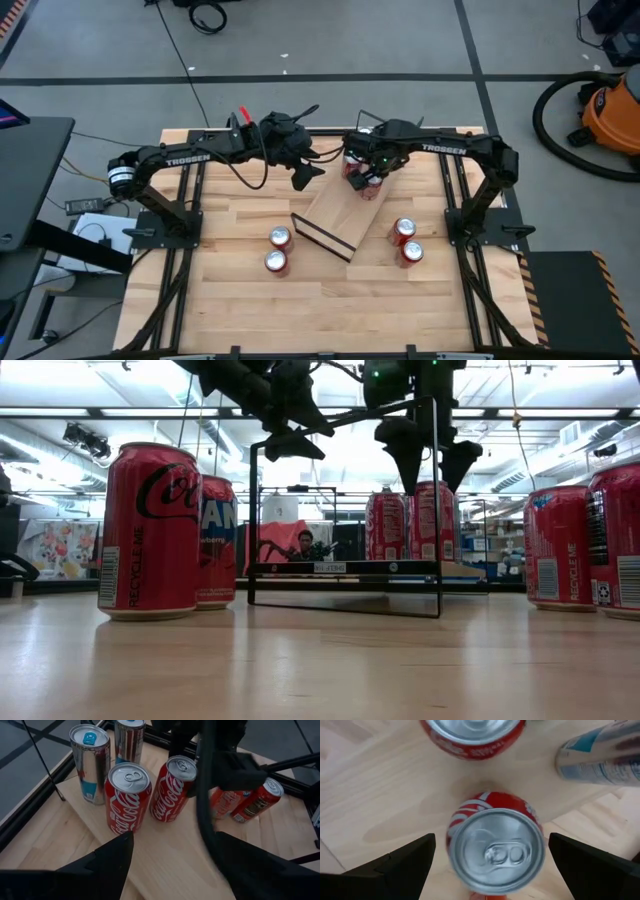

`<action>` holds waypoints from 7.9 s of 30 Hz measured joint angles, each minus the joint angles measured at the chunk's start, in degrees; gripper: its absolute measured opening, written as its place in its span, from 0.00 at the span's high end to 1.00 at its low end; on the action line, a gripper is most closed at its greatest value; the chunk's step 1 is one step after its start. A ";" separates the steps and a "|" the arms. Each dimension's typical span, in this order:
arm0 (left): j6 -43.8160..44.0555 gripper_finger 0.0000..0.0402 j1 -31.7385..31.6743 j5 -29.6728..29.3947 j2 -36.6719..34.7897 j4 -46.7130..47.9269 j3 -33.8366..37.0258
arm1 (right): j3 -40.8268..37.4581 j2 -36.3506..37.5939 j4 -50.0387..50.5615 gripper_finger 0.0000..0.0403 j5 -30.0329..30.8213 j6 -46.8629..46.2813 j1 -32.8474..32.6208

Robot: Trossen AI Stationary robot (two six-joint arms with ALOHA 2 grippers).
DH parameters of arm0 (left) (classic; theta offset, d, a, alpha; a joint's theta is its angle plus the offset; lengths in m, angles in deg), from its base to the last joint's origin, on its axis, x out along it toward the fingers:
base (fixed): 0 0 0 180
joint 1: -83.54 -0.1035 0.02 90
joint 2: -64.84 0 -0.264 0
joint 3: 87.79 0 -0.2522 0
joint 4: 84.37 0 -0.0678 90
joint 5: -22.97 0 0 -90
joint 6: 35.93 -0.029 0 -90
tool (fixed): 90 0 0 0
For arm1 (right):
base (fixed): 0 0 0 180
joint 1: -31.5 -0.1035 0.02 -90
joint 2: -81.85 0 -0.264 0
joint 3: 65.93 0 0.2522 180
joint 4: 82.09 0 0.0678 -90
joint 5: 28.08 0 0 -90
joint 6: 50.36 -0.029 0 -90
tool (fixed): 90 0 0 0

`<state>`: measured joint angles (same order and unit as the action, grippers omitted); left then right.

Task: Place canned beverage on shelf
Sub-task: Put the red-white soda can on the shelf aligned with the other red-white soda can, then put the right red soda can on the shelf

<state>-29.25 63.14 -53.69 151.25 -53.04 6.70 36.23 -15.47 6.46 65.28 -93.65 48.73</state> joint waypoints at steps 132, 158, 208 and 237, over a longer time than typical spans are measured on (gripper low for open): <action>44.81 0.28 11.72 -3.19 -7.82 15.11 -4.85 | -26.29 23.89 -3.82 0.01 -0.57 -6.23 -20.47; 34.51 0.28 6.92 5.07 -14.14 18.64 -4.75 | -28.63 24.90 -3.16 0.01 -3.28 -13.73 -20.44; 23.54 0.28 2.19 4.98 -15.89 26.27 -4.79 | -36.15 15.91 -13.53 0.16 -9.60 -9.27 -21.00; 22.21 0.28 2.30 4.31 -15.87 25.51 -4.79 | 3.87 -3.92 4.75 0.19 -2.86 43.62 -17.49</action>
<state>-7.04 65.43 -49.37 135.38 -27.54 1.91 40.10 -19.39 11.21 62.42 -50.02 31.24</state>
